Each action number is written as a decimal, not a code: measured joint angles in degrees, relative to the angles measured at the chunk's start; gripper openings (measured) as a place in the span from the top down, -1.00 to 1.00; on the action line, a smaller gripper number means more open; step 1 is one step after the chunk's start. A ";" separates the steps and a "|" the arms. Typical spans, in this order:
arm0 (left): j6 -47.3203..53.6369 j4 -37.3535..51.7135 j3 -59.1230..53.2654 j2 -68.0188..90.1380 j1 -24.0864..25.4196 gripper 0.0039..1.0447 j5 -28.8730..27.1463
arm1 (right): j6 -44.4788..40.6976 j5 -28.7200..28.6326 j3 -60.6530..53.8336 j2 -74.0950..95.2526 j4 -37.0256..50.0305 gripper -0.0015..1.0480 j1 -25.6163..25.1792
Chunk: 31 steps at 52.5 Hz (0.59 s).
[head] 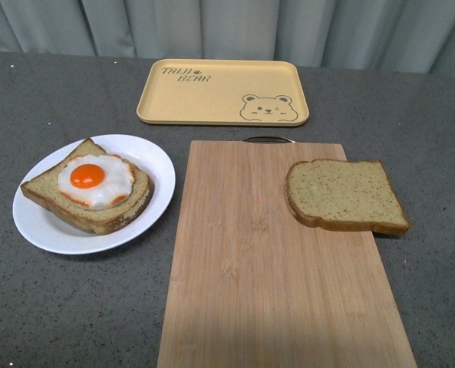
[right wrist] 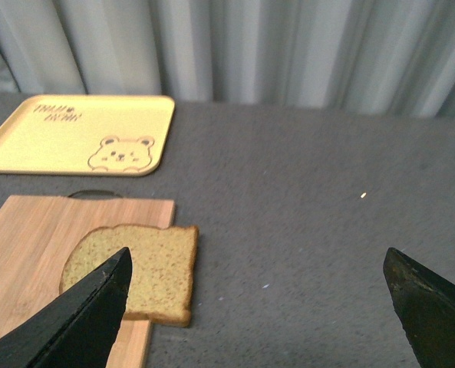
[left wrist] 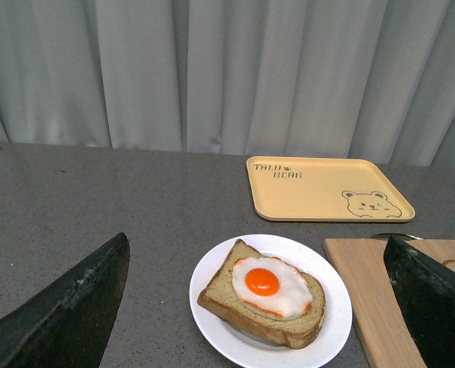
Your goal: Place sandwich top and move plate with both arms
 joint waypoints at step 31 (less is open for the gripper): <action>0.00 0.00 0.00 0.00 0.00 -0.88 0.00 | 12.70 -19.50 24.94 53.22 -5.99 -0.82 -2.69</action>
